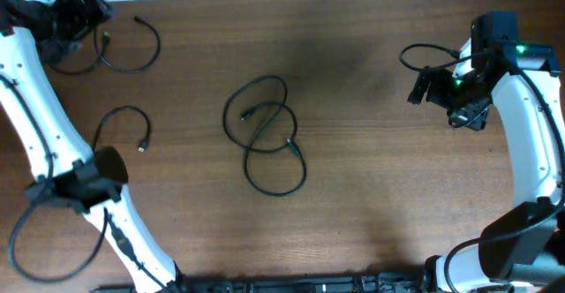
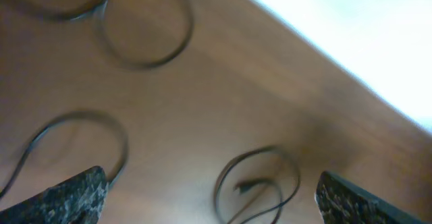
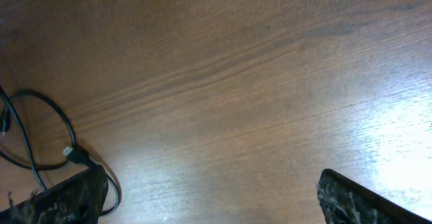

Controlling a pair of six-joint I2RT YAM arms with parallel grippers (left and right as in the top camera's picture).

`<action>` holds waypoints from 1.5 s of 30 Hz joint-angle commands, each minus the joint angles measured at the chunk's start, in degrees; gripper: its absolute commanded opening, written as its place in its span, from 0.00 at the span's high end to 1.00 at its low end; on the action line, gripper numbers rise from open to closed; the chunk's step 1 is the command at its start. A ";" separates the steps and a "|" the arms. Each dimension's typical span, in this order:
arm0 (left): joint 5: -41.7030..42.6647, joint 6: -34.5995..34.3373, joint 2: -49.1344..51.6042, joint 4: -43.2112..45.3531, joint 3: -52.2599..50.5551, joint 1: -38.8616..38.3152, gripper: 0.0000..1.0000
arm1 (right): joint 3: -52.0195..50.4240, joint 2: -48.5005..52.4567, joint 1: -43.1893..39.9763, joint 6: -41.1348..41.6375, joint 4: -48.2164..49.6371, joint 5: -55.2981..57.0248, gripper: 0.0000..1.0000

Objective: Untangle cables

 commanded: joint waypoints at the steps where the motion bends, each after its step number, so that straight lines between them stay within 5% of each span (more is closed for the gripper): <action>1: -24.83 -11.28 -13.53 -0.17 -17.51 -2.47 0.01 | 0.48 -0.39 -0.20 -0.39 -0.11 0.72 0.02; 5: -24.06 -13.62 -15.58 2.43 -39.67 -3.10 0.06 | 0.48 -0.39 -0.20 -0.39 -0.11 0.72 0.02; 10: -24.02 -13.62 -15.58 20.33 -63.39 -3.45 0.13 | 0.48 -0.39 -0.20 -0.39 -0.11 0.72 0.02; 19: -24.09 -11.74 -15.50 46.21 -83.12 -5.49 0.46 | 0.48 -0.39 -0.20 -0.39 -0.11 0.72 0.02; 26: -24.11 -6.47 -15.45 56.04 -91.34 -5.46 0.59 | 0.48 -0.39 -0.20 -0.39 -0.11 0.72 0.02; 30: -24.09 -6.49 -15.45 57.05 -91.65 -5.46 1.00 | 0.48 -0.39 -0.20 -0.39 -0.11 0.70 0.02; 36: -16.15 5.57 -17.22 58.34 -87.84 -5.46 1.00 | 0.48 -0.39 -0.20 -0.39 -0.11 0.72 0.02; 45: -12.57 5.57 -32.81 64.43 -85.35 -5.42 1.00 | 0.48 -0.39 -0.20 -0.39 -0.11 0.72 0.02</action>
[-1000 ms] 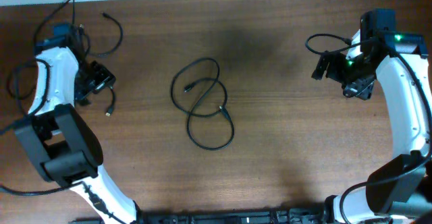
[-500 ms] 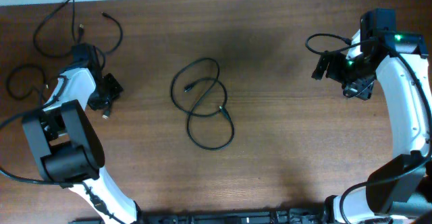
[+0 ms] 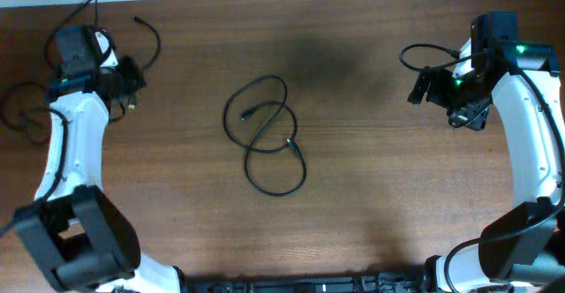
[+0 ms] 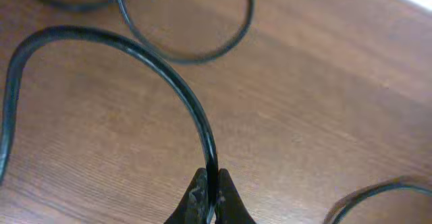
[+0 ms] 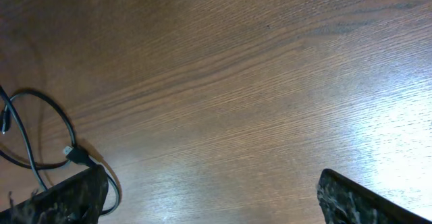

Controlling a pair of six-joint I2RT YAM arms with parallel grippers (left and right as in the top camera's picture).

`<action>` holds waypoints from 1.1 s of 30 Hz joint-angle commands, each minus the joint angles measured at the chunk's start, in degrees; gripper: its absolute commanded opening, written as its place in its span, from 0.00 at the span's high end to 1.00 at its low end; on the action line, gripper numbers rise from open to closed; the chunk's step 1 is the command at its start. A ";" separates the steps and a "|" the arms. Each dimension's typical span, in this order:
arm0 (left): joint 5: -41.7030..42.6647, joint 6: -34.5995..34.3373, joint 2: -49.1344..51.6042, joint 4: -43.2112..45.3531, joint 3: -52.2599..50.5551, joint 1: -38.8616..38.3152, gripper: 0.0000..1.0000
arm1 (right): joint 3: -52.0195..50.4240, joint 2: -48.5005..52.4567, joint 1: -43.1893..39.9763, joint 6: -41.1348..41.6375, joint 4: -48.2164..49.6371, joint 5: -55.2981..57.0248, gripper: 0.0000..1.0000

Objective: Untangle cables

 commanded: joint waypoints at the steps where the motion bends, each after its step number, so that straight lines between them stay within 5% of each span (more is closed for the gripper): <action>1: 7.30 1.20 -2.25 2.47 0.92 0.11 1.00 | 0.44 -0.37 -0.20 -0.39 -0.07 0.72 0.02; 5: 8.66 1.07 -2.10 2.36 0.87 0.70 1.00 | 0.44 -0.37 -0.20 -0.39 -0.07 0.72 0.02; 9: -2.03 -5.35 -1.60 1.27 -0.74 4.07 1.00 | 0.44 -0.37 -0.20 -0.39 -0.07 0.72 0.02; 19: -2.47 -5.35 7.15 5.46 -0.74 12.20 1.00 | 0.44 -0.37 -0.20 -0.39 -0.07 0.72 0.02; 22: -2.23 -9.97 7.30 8.46 -0.74 14.14 1.00 | 0.44 -0.37 -0.20 -0.39 -0.07 0.72 0.02; 26: 18.95 -18.16 7.30 15.93 -0.74 19.76 1.00 | 0.44 -0.37 -0.20 -0.39 -0.07 0.70 0.02; 30: 30.71 -22.64 7.30 20.63 -0.74 21.07 1.00 | 0.44 -0.37 -0.20 -0.39 -0.07 0.72 0.02; 33: 32.70 -32.44 7.30 23.69 -0.74 22.32 1.00 | 0.44 -0.37 -0.20 -0.39 -0.07 0.72 0.02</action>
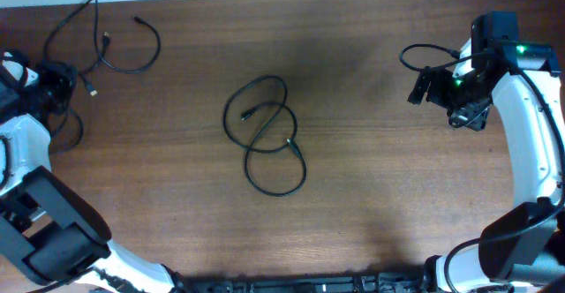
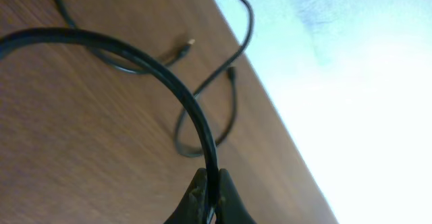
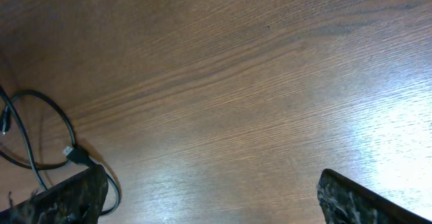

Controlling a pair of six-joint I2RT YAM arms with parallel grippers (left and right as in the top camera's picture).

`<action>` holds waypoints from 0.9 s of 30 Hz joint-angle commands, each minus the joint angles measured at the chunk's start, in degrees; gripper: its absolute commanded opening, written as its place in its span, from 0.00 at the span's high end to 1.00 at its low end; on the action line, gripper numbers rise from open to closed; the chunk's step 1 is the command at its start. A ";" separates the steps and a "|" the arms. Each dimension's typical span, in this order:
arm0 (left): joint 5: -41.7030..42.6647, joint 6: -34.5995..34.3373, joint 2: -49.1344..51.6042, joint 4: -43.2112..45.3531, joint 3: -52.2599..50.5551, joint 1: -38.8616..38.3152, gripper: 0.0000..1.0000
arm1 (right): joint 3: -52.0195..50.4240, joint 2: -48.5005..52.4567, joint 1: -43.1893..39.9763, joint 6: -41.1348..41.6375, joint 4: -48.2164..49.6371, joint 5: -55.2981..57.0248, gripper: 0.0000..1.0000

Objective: Untangle cables

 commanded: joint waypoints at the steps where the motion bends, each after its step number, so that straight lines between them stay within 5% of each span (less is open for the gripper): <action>1: 8.07 -7.87 -0.09 3.06 0.11 1.70 1.00 | 0.44 -0.37 -0.20 -0.37 -0.04 0.72 0.02; 4: 22.84 -8.98 -0.09 12.57 0.11 1.84 1.00 | 0.44 -0.37 -0.20 -0.37 -0.04 0.72 0.02; 16: 35.10 -27.54 -0.09 21.38 0.11 -3.91 1.00 | 0.44 -0.37 -0.20 -0.37 -0.04 0.72 0.02; 23: 28.76 -34.53 -0.13 21.38 0.11 -8.68 1.00 | 0.44 -0.37 -0.20 -0.37 -0.04 0.72 0.02; 27: 23.47 -35.26 -0.13 12.98 0.11 -4.83 1.00 | 0.44 -0.37 -0.20 -0.39 -0.04 0.72 0.02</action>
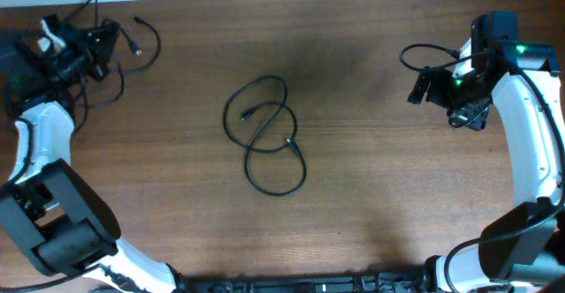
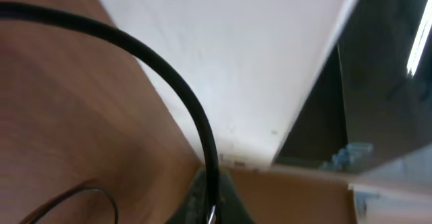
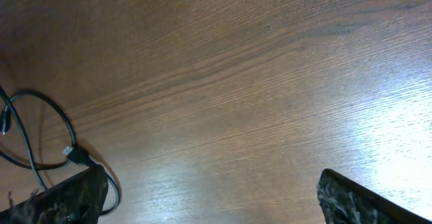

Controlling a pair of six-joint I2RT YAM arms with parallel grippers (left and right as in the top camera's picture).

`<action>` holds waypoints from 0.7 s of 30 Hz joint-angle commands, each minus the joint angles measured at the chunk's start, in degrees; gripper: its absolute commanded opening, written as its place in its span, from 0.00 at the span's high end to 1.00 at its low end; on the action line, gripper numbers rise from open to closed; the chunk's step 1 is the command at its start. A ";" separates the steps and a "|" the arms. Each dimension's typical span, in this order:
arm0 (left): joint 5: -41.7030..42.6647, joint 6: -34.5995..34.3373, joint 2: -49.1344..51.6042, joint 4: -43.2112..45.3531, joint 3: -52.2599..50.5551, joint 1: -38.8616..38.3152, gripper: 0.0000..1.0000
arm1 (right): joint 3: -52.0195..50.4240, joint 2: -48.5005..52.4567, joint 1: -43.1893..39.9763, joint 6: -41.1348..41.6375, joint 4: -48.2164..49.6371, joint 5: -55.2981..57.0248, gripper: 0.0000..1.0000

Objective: Untangle cables

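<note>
A tangle of black cables lies in overlapping loops at the table's middle, with no gripper near it. More loose black cables are bunched at the far left corner. There my left gripper is shut on a thick black cable that arcs away from its closed fingers; the view behind it is tilted toward the white wall. My right gripper hovers open at the right, above bare wood. Its wrist view catches a cable loop with a connector at the left edge.
The wooden table ends at a white wall along the far edge. A thin cable curls on the wood below my left gripper. The right arm's own black lead loops beside its wrist.
My left gripper, still shut on the black cable, has moved from the table's left edge up and rightward to the far left corner and tilted toward the wall. The right arm has not moved.
My left gripper was open over the far left corner, with two loose cables lying on the left. It was then shut on a cable near the corner, then held it at the left edge, and now back at the corner. The central tangle has stayed unchanged.
</note>
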 commanded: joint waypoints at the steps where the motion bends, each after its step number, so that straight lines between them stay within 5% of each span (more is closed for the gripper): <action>1: -5.18 -0.87 -0.13 -8.17 0.26 4.11 1.00 | 0.44 -0.37 -0.20 -0.39 -0.04 0.72 0.02; 6: -9.64 6.29 -0.02 -13.33 0.24 10.47 0.95 | 0.44 -0.37 -0.20 -0.39 -0.04 0.72 0.02; 9: -11.54 8.50 0.02 -16.46 0.24 12.50 1.00 | 0.44 -0.37 -0.20 -0.39 -0.04 0.72 0.02; 14: -13.60 13.79 0.11 -16.52 0.24 13.94 0.91 | 0.44 -0.37 -0.20 -0.39 -0.04 0.72 0.02; 17: -13.62 13.79 0.13 -16.55 0.24 14.08 0.64 | 0.44 -0.37 -0.20 -0.39 -0.04 0.72 0.02; 21: -13.68 14.05 0.15 -16.72 0.24 14.08 0.59 | 0.44 -0.37 -0.20 -0.39 -0.04 0.72 0.02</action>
